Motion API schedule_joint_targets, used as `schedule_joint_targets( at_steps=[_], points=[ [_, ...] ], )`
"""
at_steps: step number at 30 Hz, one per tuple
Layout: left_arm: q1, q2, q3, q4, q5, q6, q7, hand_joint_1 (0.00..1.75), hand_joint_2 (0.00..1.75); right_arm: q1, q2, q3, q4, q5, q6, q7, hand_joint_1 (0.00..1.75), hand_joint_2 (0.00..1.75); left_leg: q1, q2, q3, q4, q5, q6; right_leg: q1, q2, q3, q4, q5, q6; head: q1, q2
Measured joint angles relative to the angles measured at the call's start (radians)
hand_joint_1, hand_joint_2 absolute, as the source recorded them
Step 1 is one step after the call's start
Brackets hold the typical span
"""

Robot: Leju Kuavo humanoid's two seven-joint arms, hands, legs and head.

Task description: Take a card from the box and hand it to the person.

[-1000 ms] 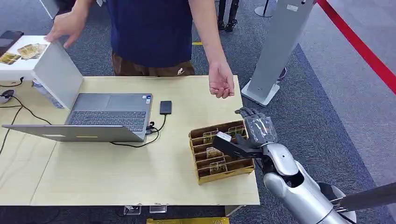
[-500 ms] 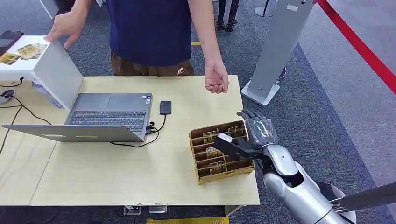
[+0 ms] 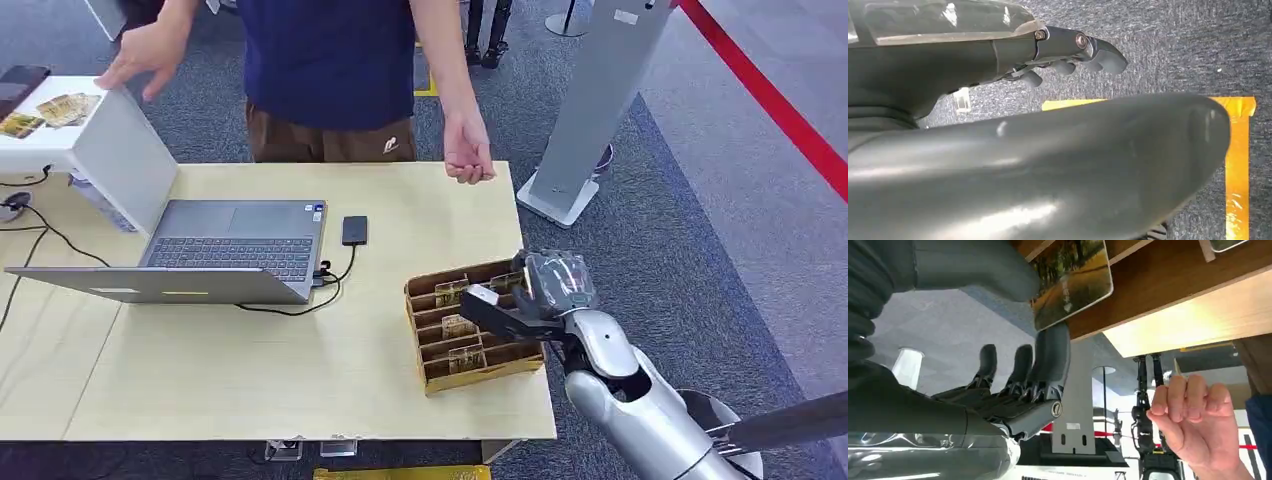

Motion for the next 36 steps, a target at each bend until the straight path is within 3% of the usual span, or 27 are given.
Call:
schedule_joint_targets(
  at_steps=[14, 20, 28, 31, 34, 36],
  points=[
    [0.000, 0.000, -0.001, 0.000, 0.000, 0.000, 0.000, 0.00, 0.00, 0.000, 0.000, -0.002, 0.000, 0.000, 0.000, 0.000, 1.03, 1.75, 0.000, 0.000, 0.000, 0.000, 0.000, 0.000, 0.000, 0.000, 0.000, 0.000, 0.000, 0.000, 0.000, 0.000],
    [0.000, 0.000, -0.001, 0.000, 0.000, 0.000, 0.000, 0.00, 0.00, 0.000, 0.000, -0.002, 0.000, 0.000, 0.000, 0.000, 1.17, 1.75, 0.000, 0.000, 0.000, 0.000, 0.000, 0.000, 0.000, 0.000, 0.000, 0.000, 0.000, 0.000, 0.000, 0.000],
    [0.000, 0.000, -0.008, 0.000, 0.000, 0.000, 0.000, 0.00, 0.00, 0.002, 0.005, 0.000, 0.000, -0.006, 0.003, -0.013, 1.17, 1.75, 0.000, 0.000, 0.000, 0.000, 0.000, 0.000, 0.000, 0.000, 0.000, 0.000, 0.000, 0.000, 0.001, 0.000],
    [0.000, 0.000, -0.008, 0.000, -0.001, 0.000, 0.000, 0.00, 0.00, 0.005, 0.012, 0.006, 0.000, -0.017, 0.007, -0.026, 1.03, 1.75, 0.000, 0.000, 0.000, 0.000, 0.000, 0.000, 0.000, 0.000, 0.000, 0.000, 0.000, 0.000, 0.000, 0.000],
    [0.000, 0.000, -0.008, 0.000, -0.001, 0.000, 0.000, 0.00, 0.00, 0.009, 0.022, 0.013, 0.004, -0.020, 0.006, -0.032, 1.06, 1.75, 0.000, 0.000, 0.000, 0.000, 0.000, 0.000, 0.000, 0.000, 0.000, 0.000, 0.000, 0.000, 0.000, 0.000],
    [0.000, 0.000, -0.008, 0.000, -0.001, 0.000, 0.000, 0.00, 0.00, 0.009, 0.025, 0.020, 0.008, -0.021, 0.005, -0.034, 0.98, 1.75, 0.000, 0.000, 0.000, 0.000, 0.000, 0.000, 0.000, 0.000, 0.000, 0.000, 0.000, 0.000, 0.000, 0.000]
  ],
)
